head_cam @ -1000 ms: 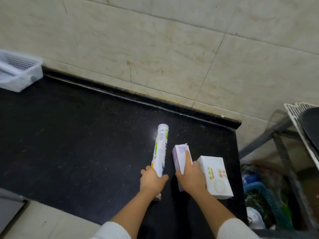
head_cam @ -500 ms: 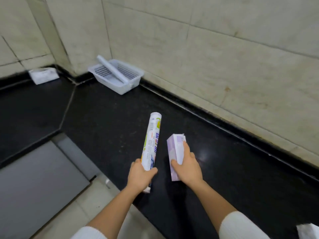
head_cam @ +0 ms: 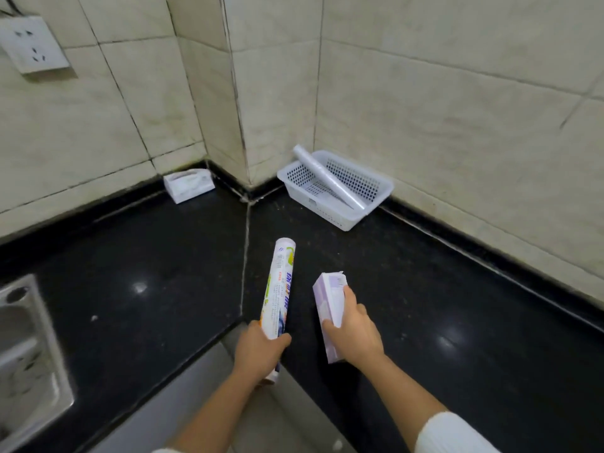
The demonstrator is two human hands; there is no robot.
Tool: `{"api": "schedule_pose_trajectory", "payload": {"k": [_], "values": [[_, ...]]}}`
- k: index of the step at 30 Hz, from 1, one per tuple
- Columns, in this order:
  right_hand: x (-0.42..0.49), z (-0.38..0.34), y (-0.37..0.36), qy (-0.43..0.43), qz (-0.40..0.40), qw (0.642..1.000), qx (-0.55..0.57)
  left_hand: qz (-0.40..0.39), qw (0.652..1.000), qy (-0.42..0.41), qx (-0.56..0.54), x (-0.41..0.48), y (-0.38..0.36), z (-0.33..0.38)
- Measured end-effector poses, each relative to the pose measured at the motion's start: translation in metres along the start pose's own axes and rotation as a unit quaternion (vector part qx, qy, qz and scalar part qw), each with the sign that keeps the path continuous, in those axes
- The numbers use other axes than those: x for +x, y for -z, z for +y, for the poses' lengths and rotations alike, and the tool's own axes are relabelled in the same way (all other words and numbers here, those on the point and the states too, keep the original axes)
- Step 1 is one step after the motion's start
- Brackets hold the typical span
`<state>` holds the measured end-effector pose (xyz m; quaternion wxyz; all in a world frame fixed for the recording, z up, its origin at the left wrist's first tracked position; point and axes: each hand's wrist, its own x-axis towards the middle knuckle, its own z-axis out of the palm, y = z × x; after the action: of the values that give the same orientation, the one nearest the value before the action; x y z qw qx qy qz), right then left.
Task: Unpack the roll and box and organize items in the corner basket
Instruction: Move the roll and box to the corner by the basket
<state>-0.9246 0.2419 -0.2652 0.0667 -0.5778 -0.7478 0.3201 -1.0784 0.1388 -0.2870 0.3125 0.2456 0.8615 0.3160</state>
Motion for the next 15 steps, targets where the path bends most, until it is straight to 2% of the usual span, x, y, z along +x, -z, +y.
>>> {"api": "schedule_pose_trajectory", "payload": {"k": [6,15], "values": [[0.081,-0.049,-0.015,0.012,0.0,0.999,-0.037,-0.001,0.999,0.013,0.033,0.09,0.021,0.023],[0.181,-0.094,-0.03,-0.023,0.001,0.997,-0.072,-0.014,0.996,-0.001,0.087,0.182,0.024,0.051]]}}
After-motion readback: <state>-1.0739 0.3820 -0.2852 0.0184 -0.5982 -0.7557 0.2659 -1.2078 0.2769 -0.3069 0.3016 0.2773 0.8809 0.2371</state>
